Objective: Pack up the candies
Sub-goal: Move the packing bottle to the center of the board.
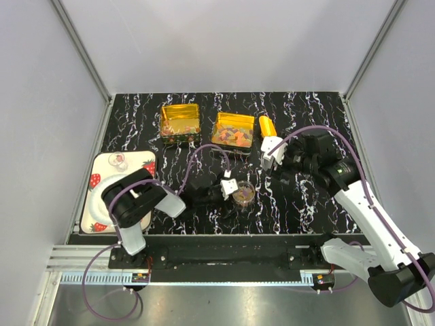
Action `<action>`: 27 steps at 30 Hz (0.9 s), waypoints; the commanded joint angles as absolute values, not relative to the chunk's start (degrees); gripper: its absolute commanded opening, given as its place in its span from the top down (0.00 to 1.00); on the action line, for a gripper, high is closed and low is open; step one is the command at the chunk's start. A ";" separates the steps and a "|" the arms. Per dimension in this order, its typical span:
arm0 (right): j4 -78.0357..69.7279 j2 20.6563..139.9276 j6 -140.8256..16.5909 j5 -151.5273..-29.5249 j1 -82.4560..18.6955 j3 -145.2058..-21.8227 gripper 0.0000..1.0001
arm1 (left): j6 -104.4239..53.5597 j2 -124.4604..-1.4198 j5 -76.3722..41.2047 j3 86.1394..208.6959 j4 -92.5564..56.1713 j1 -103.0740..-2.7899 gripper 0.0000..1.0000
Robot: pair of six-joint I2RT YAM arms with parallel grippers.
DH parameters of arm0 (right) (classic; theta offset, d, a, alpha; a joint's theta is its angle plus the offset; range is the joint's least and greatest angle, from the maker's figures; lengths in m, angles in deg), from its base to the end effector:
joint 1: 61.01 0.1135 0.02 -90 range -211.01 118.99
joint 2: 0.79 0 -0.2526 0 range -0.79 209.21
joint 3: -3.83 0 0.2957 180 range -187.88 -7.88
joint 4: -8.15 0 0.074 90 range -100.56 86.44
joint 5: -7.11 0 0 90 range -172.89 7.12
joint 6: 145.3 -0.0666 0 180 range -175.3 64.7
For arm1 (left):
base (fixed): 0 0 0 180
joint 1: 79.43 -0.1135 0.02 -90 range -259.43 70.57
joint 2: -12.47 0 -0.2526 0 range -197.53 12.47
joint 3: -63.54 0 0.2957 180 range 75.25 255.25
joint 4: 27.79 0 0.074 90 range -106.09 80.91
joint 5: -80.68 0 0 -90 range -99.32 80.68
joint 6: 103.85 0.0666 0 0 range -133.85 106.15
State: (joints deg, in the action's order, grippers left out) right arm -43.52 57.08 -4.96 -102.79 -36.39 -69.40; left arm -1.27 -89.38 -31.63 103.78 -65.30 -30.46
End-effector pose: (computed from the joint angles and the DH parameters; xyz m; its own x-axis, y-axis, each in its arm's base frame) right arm 0.2459 0.1376 0.3248 0.1500 -0.7275 -0.6695 -0.8236 0.2827 -0.4917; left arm 0.2017 -0.2703 0.0452 -0.0601 0.3760 -0.9247 0.9615 0.2705 0.0475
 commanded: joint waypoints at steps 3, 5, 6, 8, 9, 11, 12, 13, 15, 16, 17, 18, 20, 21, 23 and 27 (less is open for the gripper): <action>-45.13 57.92 -5.38 -108.01 -37.28 -70.11 0.16 | -6.12 -100.81 -38.75 98.46 -100.40 -30.83 0.01; -45.66 59.06 -5.12 -108.98 -37.28 -69.32 0.16 | -5.42 -103.27 -39.12 98.28 -103.88 -30.91 0.01; -45.92 59.41 -4.94 -109.77 -37.28 -68.97 0.16 | -5.24 -103.55 -38.94 99.15 -103.54 -30.92 0.01; -46.53 60.73 -4.68 -110.31 -37.36 -68.88 0.16 | -4.98 -104.16 -39.03 99.86 -103.36 -30.91 0.01; -46.54 61.26 -4.59 -110.74 -37.36 -68.79 0.16 | -4.80 -104.51 -39.20 100.47 -103.89 -30.92 0.01; -47.15 62.75 -4.33 -111.10 -37.36 -68.88 0.16 | -4.71 -105.13 -39.29 101.17 -104.59 -30.92 0.01; -47.33 63.19 -4.15 -111.53 -37.36 -69.05 0.16 | -4.71 -105.57 -39.12 101.79 -104.86 -30.92 0.01; -47.76 64.07 -3.89 -111.97 -37.36 -69.14 0.16 | -4.54 -105.83 -38.94 102.14 -104.95 -30.92 0.01; -49.78 64.69 -2.66 -113.37 -37.36 -69.40 0.16 | -4.36 -106.18 -39.12 102.84 -105.03 -30.83 0.02; -50.48 64.95 -2.22 -113.82 -37.36 -69.40 0.15 | -4.10 -106.36 -39.29 103.02 -105.03 -30.83 0.02; -51.45 65.21 -1.52 -114.17 -37.36 -69.32 0.15 | -3.92 -106.36 -40.25 103.28 -105.03 -30.91 0.05; -51.98 65.30 -1.08 -114.87 -37.28 -69.23 0.15 | -3.75 -106.45 -40.61 103.72 -105.12 -30.83 0.07; -53.47 66.18 -0.29 -115.40 -37.28 -69.05 0.14 | -3.92 -106.98 -41.92 104.25 -105.47 -30.74 0.14; -53.57 66.79 -0.28 -115.67 -37.19 -68.97 0.15 | -4.09 -107.24 -42.10 104.17 -106.60 -30.83 0.21; -53.74 67.85 -0.11 -116.45 -37.19 -68.62 0.15 | -3.92 -107.42 -42.02 103.12 -108.19 -30.83 0.27; -51.02 68.47 -1.16 -118.48 -36.40 -66.86 0.15 | -1.38 -105.84 -42.19 99.86 -111.62 -30.83 0.27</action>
State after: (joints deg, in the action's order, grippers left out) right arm -52.29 67.96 -1.37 -114.85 -37.06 -68.09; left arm -6.08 -105.42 -40.65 103.45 -94.33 -31.01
